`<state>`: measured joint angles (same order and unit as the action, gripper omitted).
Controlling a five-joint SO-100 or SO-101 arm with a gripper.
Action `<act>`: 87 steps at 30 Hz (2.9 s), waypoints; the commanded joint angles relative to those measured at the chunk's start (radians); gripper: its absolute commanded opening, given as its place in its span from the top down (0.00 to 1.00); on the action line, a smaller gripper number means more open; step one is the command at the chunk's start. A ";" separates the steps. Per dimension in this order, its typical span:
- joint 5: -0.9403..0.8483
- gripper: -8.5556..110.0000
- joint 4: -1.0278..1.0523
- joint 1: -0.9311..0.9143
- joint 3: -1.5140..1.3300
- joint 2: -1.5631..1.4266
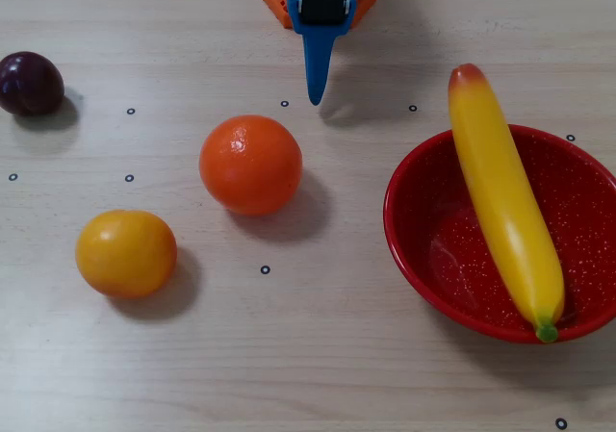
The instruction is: Put banana in the red bowl.
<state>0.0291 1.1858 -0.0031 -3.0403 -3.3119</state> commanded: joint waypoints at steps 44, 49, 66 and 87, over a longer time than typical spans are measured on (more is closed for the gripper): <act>0.066 0.93 0.067 0.017 -0.032 -0.020; 0.066 0.93 0.067 0.017 -0.032 -0.020; 0.066 0.93 0.067 0.017 -0.032 -0.020; 0.066 0.93 0.067 0.017 -0.032 -0.020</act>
<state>0.0782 1.2441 0.0153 -3.0572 -3.3119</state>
